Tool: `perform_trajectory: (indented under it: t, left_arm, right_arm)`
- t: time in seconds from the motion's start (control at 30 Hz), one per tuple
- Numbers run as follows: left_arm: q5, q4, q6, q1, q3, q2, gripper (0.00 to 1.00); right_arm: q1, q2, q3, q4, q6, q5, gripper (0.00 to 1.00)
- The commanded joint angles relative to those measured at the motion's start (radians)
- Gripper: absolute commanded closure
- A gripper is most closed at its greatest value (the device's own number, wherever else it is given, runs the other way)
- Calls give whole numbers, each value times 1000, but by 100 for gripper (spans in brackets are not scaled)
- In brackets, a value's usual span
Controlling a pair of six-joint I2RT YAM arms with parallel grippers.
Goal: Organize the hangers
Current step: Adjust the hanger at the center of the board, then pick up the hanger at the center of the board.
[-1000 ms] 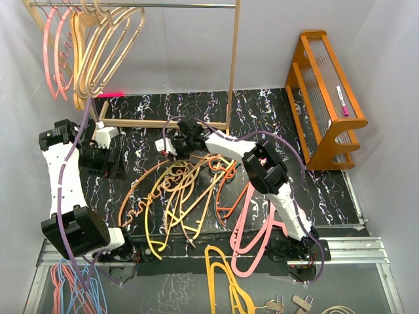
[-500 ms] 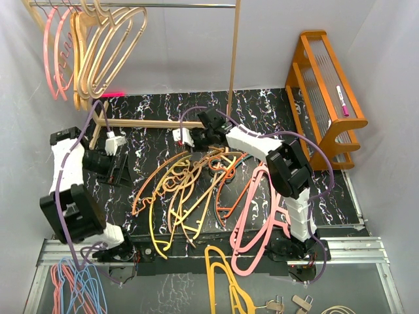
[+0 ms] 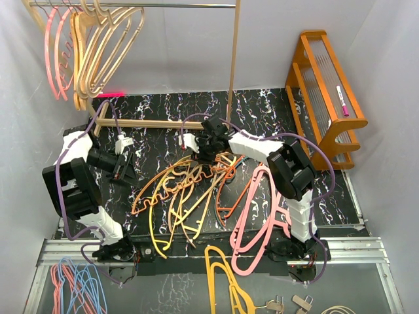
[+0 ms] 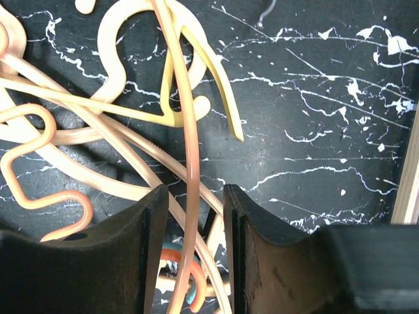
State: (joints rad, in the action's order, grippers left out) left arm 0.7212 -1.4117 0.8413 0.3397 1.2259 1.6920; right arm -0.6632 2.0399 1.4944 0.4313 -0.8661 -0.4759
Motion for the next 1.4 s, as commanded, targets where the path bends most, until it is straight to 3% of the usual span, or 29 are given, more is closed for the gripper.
perform_trajectory:
  t: [0.0,0.23,0.77,1.1,1.17,1.27,1.37]
  left_arm:
    - [49,-23,19,-9,25,-23,9]
    - [38,-23,21,-11,6,-45,10]
    - [22,-23,21,-11,4,-44,10]
    - [9,-23,17,-17,3,-56,11]
    - [6,-23,16,-19,1,-59,11]
    - [-3,-23,18,-22,1,-61,11]
    - [-15,-23,18,-22,14,-60,11]
  right_arm:
    - [18,-11,92,43,10,-1,58]
    - [16,77,196,153,11,-40,59]
    - [15,74,198,184,76,-100,58]
    - [-4,164,254,192,72,-74,59]
    - [-9,183,276,192,72,-71,62]
    - [-14,190,286,193,69,-68,88]
    - [-15,139,230,169,70,-56,92]
